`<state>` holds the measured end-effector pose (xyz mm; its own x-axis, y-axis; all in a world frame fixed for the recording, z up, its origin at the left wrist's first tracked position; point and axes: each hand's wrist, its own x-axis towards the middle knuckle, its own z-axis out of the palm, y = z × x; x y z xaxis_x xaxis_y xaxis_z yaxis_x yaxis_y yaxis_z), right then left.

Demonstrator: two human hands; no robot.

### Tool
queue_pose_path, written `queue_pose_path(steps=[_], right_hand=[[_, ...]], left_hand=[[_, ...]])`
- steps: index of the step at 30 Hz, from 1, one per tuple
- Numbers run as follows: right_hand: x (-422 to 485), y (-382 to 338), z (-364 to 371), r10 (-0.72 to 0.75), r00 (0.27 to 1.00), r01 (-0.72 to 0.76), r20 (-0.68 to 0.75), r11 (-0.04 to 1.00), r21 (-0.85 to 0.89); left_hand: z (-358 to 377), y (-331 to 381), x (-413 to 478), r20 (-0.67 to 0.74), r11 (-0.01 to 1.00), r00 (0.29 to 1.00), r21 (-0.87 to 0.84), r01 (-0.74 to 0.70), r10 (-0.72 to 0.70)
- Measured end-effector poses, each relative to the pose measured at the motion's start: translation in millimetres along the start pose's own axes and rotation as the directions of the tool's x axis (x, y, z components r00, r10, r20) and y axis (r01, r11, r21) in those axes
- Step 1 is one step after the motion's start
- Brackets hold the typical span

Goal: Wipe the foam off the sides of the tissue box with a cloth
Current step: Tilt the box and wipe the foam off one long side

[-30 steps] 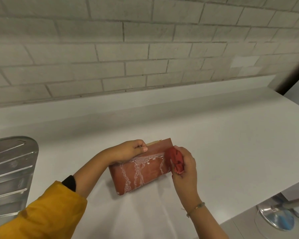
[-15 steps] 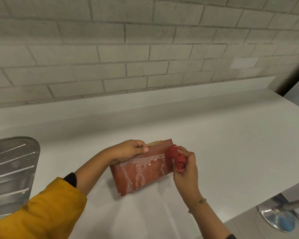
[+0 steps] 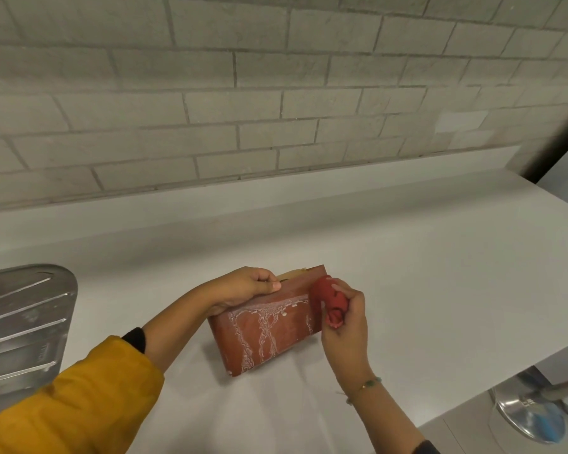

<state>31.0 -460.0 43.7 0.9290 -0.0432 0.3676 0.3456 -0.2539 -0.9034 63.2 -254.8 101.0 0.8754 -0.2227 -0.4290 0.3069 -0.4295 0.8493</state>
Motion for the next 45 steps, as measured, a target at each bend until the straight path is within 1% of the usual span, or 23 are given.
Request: queue_pose_path(steps=[3, 6, 8, 10, 12, 14, 16, 21, 23, 24, 26, 27, 28, 30, 32, 35, 37, 39, 40, 41, 42, 43, 45], right_hand=[[-9, 3, 4, -0.046, 0.996, 0.05, 0.079, 0.997, -0.054], [-15, 13, -9, -0.121, 0.973, 0.149, 0.199, 0.979, -0.136], [-16, 23, -24, -0.111, 0.958, 0.154, 0.265, 0.977, -0.146], [-13, 25, -30, 0.019, 0.971, -0.004, 0.238, 0.998, -0.062], [-5, 25, -24, 0.094, 0.989, -0.093, 0.112, 0.996, -0.012], [1, 16, -12, 0.081, 0.996, -0.082, 0.03, 0.997, 0.015], [1, 6, 2, 0.001, 0.999, -0.001, 0.033, 1.0, -0.002], [-14, 7, -2, -0.084, 0.981, 0.105, 0.176, 0.988, -0.111], [-20, 14, -16, -0.031, 0.957, 0.081, 0.289, 0.983, -0.163], [-22, 19, -22, -0.034, 0.946, 0.115, 0.321, 0.965, -0.236], [-19, 22, -28, 0.042, 0.956, 0.016, 0.289, 0.98, -0.197], [-16, 21, -28, 0.1, 0.966, -0.079, 0.238, 0.992, -0.096], [-10, 17, -25, 0.113, 0.979, -0.107, 0.17, 0.993, -0.046], [-2, 10, -16, 0.076, 0.994, -0.076, 0.082, 0.997, -0.008], [2, -1, -2, 0.026, 0.997, -0.025, 0.071, 1.0, -0.009], [-8, -6, 11, -0.003, 0.991, 0.012, 0.137, 0.998, -0.064], [-21, 2, 5, 0.05, 0.975, -0.038, 0.218, 0.997, -0.062], [-31, 8, -7, 0.123, 0.924, -0.112, 0.361, 0.992, -0.051], [-33, 12, -13, 0.131, 0.902, -0.113, 0.412, 0.991, -0.066], [-33, 11, -17, 0.144, 0.896, -0.134, 0.42, 0.989, -0.053], [-30, 7, -19, 0.183, 0.909, -0.192, 0.374, 0.981, -0.014], [-24, 8, -20, 0.194, 0.936, -0.205, 0.293, 0.979, 0.01], [-12, 5, -16, 0.179, 0.978, -0.183, 0.11, 0.982, 0.035]], left_hand=[[0, 0, 0, -0.01, 1.0, 1.0, -0.005, 0.011, -0.011], [0, 0, 3, 0.003, 0.999, 1.0, -0.037, 0.029, -0.029], [-1, 1, 3, 0.041, 0.996, 0.998, -0.068, 0.049, -0.046], [-1, 2, 2, 0.075, 0.994, 0.996, -0.098, 0.057, -0.049], [-1, 2, 2, 0.086, 0.995, 0.996, -0.093, 0.039, -0.031], [-1, 1, 1, 0.084, 0.995, 0.996, -0.097, 0.029, -0.021], [-3, 0, 1, 0.059, 0.996, 0.998, -0.09, 0.014, -0.009], [-2, -3, 3, 0.063, 0.993, 0.998, -0.12, 0.018, -0.011], [-1, -2, 2, 0.086, 0.988, 0.996, -0.149, 0.031, -0.019], [-1, -2, 2, 0.09, 0.988, 0.996, -0.151, 0.03, -0.017], [0, -1, 1, 0.083, 0.991, 0.997, -0.133, 0.018, -0.007], [1, -2, 1, 0.076, 0.993, 0.997, -0.122, 0.011, -0.002], [1, -2, 0, 0.069, 0.993, 0.998, -0.117, 0.005, 0.003], [3, -4, 0, 0.059, 0.994, 0.998, -0.11, -0.009, 0.016], [4, -5, 0, 0.034, 0.996, 0.999, -0.089, -0.026, 0.029], [3, -5, 0, 0.007, 0.997, 0.999, -0.062, -0.038, 0.039], [4, -5, 0, 0.013, 0.997, 0.999, -0.06, -0.043, 0.044], [5, -4, -1, 0.024, 0.996, 0.999, -0.071, -0.046, 0.048], [6, -4, -2, 0.028, 0.996, 0.998, -0.073, -0.046, 0.049], [6, -4, -2, 0.031, 0.996, 0.998, -0.071, -0.046, 0.049], [7, -3, -3, 0.032, 0.997, 0.998, -0.066, -0.046, 0.048], [7, -2, -3, 0.031, 0.997, 0.998, -0.062, -0.045, 0.047], [7, -2, -3, 0.029, 0.997, 0.998, -0.062, -0.047, 0.049]])
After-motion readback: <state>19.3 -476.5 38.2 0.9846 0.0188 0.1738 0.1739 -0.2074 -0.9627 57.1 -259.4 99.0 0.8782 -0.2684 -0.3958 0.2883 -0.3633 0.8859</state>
